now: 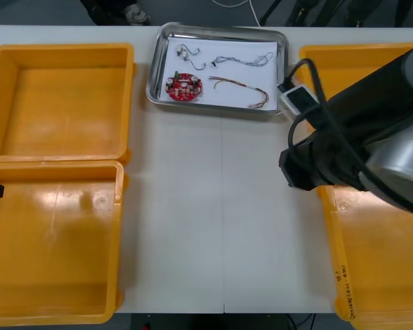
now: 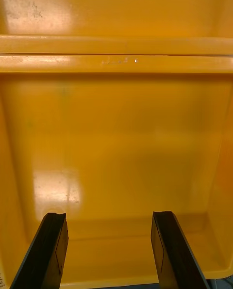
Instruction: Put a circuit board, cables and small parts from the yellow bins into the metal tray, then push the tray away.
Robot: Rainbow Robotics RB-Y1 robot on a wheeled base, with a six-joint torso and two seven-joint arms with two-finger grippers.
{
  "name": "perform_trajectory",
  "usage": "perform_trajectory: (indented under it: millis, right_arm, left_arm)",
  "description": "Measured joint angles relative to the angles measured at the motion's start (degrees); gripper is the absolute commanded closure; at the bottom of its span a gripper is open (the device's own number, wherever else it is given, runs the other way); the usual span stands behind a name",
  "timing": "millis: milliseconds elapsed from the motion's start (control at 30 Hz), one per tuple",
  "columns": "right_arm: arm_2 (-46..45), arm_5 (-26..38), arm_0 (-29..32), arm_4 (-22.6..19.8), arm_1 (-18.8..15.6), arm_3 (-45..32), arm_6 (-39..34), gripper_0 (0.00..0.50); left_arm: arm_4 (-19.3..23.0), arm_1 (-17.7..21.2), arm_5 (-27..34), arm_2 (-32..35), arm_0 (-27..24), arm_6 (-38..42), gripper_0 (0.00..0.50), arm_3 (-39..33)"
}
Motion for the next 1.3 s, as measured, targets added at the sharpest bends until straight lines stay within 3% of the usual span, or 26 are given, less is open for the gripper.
perform_trajectory:
  millis: [233, 600, 933, 1133, 1300]
  right_arm:
    - [-9.9, 0.0, 4.4, -6.9, -3.8, 1.6, -7.8, 0.000]
    - [-21.1, 0.0, 7.8, -16.1, -10.4, 12.2, -8.0, 0.000]
    - [-27.6, 0.0, 11.5, -16.8, -11.8, 17.5, -7.1, 0.000]
    - [-31.7, 0.0, 14.8, -17.4, -11.8, 20.6, 4.0, 0.000]
    - [-34.5, 0.0, 17.0, -19.5, -11.8, 22.4, 4.0, 0.000]
  left_arm:
    - [0.0, 0.0, 0.0, 0.0, 0.0, 0.0, 0.000, 0.0]
    - [0.0, 0.0, 0.0, 0.0, 0.0, 0.0, 0.000, 0.0]
    - [0.0, 0.1, 0.0, 0.0, 0.0, 0.0, 0.000, 0.0]
    - [0.0, 0.1, 0.0, 0.0, 0.0, 0.0, 0.000, 0.0]
    - [0.0, 0.1, 0.0, 0.0, 0.0, 0.0, 0.000, 0.0]
